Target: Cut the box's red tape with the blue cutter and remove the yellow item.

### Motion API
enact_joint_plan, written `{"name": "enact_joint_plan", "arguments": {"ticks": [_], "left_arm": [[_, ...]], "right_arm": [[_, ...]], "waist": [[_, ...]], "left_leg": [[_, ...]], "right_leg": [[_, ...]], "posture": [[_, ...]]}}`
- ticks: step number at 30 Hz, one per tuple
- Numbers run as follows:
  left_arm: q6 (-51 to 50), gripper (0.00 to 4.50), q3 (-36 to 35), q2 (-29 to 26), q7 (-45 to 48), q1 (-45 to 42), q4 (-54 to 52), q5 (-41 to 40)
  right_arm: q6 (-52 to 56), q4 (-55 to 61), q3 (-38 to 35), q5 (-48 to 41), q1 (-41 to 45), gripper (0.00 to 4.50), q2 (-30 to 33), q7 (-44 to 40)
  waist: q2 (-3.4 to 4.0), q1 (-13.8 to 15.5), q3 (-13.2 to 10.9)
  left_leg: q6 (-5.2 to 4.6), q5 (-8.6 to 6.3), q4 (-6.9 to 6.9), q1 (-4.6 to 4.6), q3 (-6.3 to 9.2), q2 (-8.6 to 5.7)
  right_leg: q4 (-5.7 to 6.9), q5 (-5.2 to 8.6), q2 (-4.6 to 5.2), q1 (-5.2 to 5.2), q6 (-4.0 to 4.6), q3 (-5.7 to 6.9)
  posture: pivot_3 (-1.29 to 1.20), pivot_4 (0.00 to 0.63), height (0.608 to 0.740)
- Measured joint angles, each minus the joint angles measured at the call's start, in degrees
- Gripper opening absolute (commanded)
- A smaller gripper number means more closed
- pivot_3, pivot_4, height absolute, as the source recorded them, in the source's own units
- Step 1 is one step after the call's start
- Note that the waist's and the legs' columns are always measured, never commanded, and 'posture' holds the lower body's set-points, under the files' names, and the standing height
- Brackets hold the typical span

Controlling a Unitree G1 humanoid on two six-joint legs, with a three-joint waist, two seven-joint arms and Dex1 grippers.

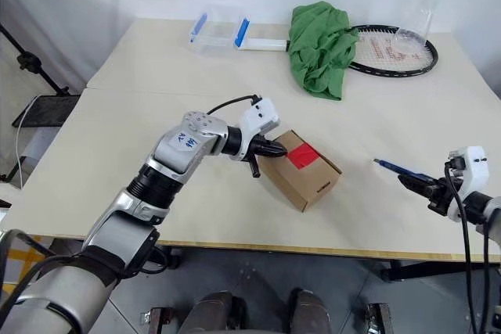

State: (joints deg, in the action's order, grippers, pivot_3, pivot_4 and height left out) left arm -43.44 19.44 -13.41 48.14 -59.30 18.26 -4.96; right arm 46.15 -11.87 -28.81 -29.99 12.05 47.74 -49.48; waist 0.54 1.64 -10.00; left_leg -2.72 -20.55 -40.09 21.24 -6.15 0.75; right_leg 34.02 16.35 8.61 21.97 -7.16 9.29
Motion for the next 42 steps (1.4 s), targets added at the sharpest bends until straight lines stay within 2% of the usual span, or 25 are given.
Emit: {"name": "enact_joint_plan", "arguments": {"ticks": [3,7,11,14,17,21,25,28,34,38,42], "left_arm": [[-1.9,0.00,-2.9,-0.3,-1.0,-2.7,0.4,-0.8],[-4.9,0.00,-5.4,-2.0,-0.9,-5.4,-2.8,-2.0],[-8.4,0.00,-4.7,-6.3,0.7,-4.9,-6.9,-2.4],[-11.5,0.00,-2.3,-12.2,2.9,-2.0,-12.3,-2.3],[-14.7,0.00,-0.2,-14.7,3.8,2.4,-16.2,-2.7],[-18.1,0.00,-0.1,-15.5,2.5,8.4,-20.5,-3.7],[-19.8,0.00,-0.5,-12.9,-1.0,14.6,-22.4,-4.4],[-19.8,0.00,-1.3,-10.2,-3.7,16.3,-22.8,-5.2],[-16.8,0.00,-4.6,-5.8,-9.9,17.1,-21.8,-5.3],[-15.7,0.00,-5.5,-4.8,-11.8,17.1,-21.4,-5.4],[-14.7,0.00,-6.2,-4.2,-12.7,16.6,-18.8,-5.6]], "right_arm": [[-2.8,0.0,0.3,1.3,0.4,3.12,0.6,0.8],[-4.2,0.8,2.4,3.1,1.4,4.48,4.5,0.1],[-6.3,4.9,8.4,5.4,5.5,4.48,7.4,-1.4],[-7.3,5.7,15.0,7.1,14.8,4.48,6.8,-1.5],[-9.0,2.4,21.9,10.7,22.8,3.86,6.3,-2.1],[-14.1,-6.9,29.7,16.6,29.6,2.46,2.7,-3.1],[-19.5,-18.5,37.7,23.1,37.5,1.02,-2.5,-5.6],[-20.1,-22.4,41.5,26.1,41.1,0.03,-4.6,-8.4],[-15.2,-18.0,44.4,27.1,42.3,0.03,-5.5,-16.3],[-7.9,-7.1,44.8,25.5,39.8,0.03,-4.4,-20.7],[0.8,4.4,44.9,23.7,35.7,0.03,-3.7,-20.9]], "waist": [[0.03,-0.2,-0.1],[0.07,-0.2,-0.1],[0.04,-0.5,-0.2],[0.17,-1.5,-0.2],[0.11,-1.4,-0.3],[0.00,-0.5,-0.4],[0.03,-0.3,-0.4],[0.03,-0.3,-0.4],[0.03,-0.4,-0.4],[0.03,-0.3,-0.4],[0.03,-0.2,-0.4]], "left_leg": [[0.00,0.04,0.02,0.37,-0.21,-0.03],[-0.01,0.04,0.06,0.39,-0.27,-0.04],[0.00,0.05,0.05,0.32,-0.34,0.00],[0.03,0.06,0.13,0.22,-0.44,0.02],[0.04,0.06,0.10,0.28,-0.35,0.04],[0.03,0.06,0.03,0.40,-0.34,-0.03],[0.03,0.06,0.02,0.45,-0.27,-0.01],[0.03,0.07,0.00,0.53,-0.17,-0.01],[0.03,0.06,0.00,0.58,-0.15,-0.02],[0.03,0.06,-0.04,0.62,-0.10,-0.02],[0.03,0.06,-0.09,0.66,-0.09,-0.04]], "right_leg": [[0.17,0.00,-0.02,0.54,0.00,-0.12],[0.16,0.00,-0.02,0.59,-0.01,-0.17],[0.18,0.00,-0.06,0.60,-0.01,-0.24],[0.23,0.00,-0.07,0.62,-0.01,-0.35],[0.22,0.00,-0.08,0.62,0.00,-0.30],[0.14,-0.01,-0.03,0.63,-0.02,-0.30],[0.16,-0.01,-0.04,0.65,-0.02,-0.22],[0.16,-0.01,-0.04,0.67,-0.02,-0.16],[0.16,-0.01,-0.04,0.70,-0.02,-0.14],[0.19,-0.01,-0.05,0.72,-0.02,-0.12],[0.20,-0.01,-0.04,0.73,-0.02,-0.11]], "posture": [[0.00,0.150,0.740],[0.00,0.150,0.740],[0.00,0.150,0.740],[0.00,0.150,0.740],[0.00,0.150,0.740],[0.00,0.150,0.740],[0.00,0.150,0.740],[0.00,0.150,0.740],[0.00,0.150,0.740],[0.00,0.150,0.740],[0.00,0.150,0.740]]}}
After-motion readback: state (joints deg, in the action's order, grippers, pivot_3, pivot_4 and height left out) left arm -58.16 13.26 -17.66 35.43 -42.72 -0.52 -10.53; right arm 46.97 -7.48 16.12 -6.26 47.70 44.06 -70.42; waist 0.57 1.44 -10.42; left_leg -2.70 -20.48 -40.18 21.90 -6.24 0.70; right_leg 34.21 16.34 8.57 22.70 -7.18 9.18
